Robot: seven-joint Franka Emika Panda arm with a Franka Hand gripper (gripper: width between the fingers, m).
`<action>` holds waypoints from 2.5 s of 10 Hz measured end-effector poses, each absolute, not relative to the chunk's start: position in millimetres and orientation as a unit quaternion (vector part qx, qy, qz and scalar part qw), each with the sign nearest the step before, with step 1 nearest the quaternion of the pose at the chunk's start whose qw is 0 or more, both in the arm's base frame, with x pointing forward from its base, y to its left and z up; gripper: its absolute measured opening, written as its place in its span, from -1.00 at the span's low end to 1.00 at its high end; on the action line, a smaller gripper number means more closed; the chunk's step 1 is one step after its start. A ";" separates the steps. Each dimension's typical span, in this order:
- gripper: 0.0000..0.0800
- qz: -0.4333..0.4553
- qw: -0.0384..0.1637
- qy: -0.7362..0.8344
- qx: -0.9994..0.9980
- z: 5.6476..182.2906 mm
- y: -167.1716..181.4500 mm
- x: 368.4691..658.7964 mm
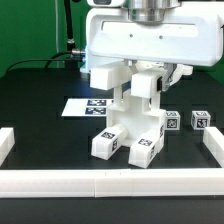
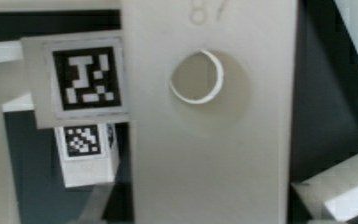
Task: Assemble chair
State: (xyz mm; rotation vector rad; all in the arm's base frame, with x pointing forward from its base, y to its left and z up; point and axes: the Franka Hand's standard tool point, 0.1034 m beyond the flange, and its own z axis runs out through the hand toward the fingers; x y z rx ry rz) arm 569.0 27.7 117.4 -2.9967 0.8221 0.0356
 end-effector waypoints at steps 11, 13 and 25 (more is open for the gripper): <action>-0.29 0.014 0.015 0.264 -0.964 112.4 32.1 567.2; -0.29 0.017 0.013 0.263 -0.965 106.9 33.2 565.6; -0.29 0.023 0.003 0.262 -0.965 84.6 30.3 562.3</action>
Offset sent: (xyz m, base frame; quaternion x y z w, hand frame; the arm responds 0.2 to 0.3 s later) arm 0.0000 0.0000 0.0000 0.0000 0.0000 0.0000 1.0000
